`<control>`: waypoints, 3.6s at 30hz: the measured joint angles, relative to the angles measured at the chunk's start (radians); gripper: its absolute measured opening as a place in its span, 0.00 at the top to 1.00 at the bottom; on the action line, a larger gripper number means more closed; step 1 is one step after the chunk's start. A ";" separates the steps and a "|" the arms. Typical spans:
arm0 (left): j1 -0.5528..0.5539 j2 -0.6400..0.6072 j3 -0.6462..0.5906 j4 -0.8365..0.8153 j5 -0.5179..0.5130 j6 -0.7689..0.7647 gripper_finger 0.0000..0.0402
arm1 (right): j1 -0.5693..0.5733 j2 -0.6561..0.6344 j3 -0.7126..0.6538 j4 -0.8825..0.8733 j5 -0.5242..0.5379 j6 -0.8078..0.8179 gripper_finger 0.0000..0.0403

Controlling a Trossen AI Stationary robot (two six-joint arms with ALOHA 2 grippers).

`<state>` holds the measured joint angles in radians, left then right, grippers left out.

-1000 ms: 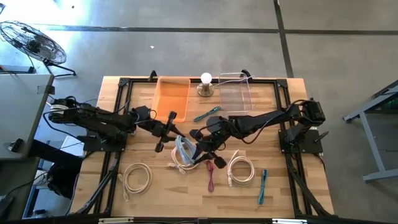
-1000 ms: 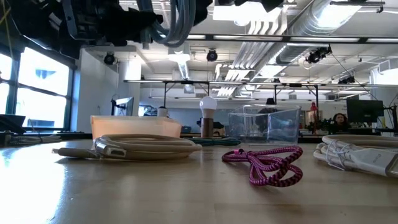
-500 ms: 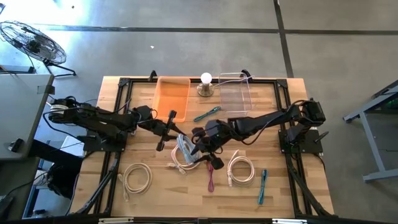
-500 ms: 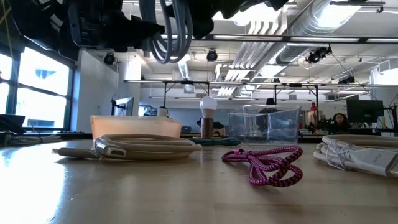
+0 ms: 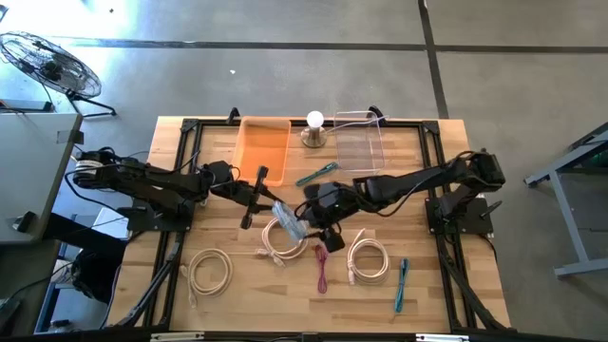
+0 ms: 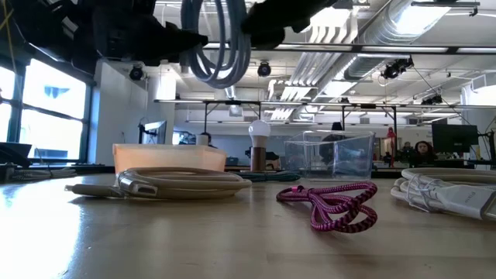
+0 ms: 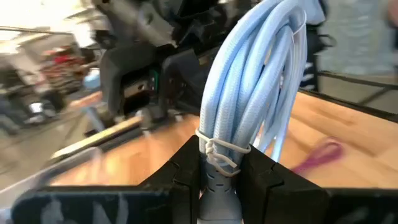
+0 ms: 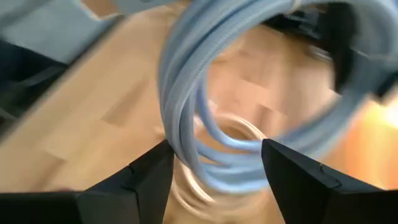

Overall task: Pick & Place USB Port
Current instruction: Put the blue HDMI cable into the orange bin, then put the white charger cable into the transparent bin

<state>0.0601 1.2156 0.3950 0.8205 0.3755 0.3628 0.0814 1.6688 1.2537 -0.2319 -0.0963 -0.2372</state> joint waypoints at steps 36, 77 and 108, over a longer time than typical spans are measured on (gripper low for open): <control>-0.002 -0.162 0.187 -1.003 -1.283 0.262 0.84 | -0.003 -0.141 -0.140 -0.383 0.731 0.394 0.44; -0.002 -0.145 0.564 -1.541 -0.927 0.034 0.32 | -0.002 -0.140 -0.140 -0.419 0.640 0.413 0.44; -0.002 -0.007 0.588 -2.397 -0.824 -1.129 0.32 | 0.062 -0.140 -0.140 -0.411 0.563 0.413 0.44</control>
<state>0.0586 1.2089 0.9828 -1.5765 -0.4489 -0.7666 0.1438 1.5288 1.1133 -0.6430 0.4668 0.1761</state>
